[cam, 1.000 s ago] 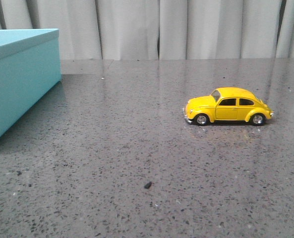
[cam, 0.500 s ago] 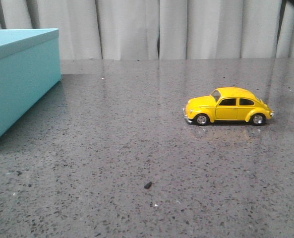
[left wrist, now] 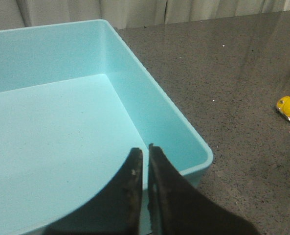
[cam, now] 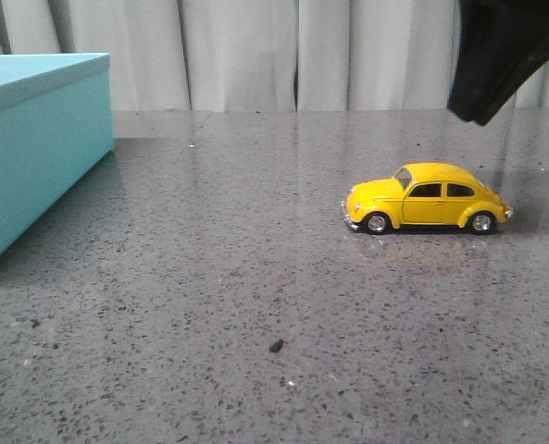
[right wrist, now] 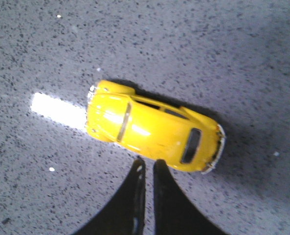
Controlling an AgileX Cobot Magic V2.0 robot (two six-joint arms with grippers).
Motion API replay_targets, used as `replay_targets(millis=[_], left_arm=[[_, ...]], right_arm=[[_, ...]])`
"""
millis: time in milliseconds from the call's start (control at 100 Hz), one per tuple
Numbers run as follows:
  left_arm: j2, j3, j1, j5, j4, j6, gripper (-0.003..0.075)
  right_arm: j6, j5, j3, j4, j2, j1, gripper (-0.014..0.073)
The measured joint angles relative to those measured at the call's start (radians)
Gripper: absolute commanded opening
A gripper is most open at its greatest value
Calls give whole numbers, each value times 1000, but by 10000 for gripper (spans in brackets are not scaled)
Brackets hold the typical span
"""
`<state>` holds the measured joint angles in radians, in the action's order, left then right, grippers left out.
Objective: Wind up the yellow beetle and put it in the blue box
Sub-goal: 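Lower the right gripper onto the roof of the yellow beetle, then press down and drag the beetle backward with the right gripper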
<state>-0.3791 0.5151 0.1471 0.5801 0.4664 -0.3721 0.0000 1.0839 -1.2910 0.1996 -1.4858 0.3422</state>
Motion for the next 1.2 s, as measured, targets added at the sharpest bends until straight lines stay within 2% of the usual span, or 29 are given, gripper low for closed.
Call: replay_targets(millis=[350, 1200], left_arm=[[-4, 0, 27, 0, -2, 0, -20], [-4, 0, 40, 0, -2, 0, -20]], right_arm=[[0, -54, 0, 26, -34, 2, -46], [0, -64, -2, 44, -106, 2, -46]])
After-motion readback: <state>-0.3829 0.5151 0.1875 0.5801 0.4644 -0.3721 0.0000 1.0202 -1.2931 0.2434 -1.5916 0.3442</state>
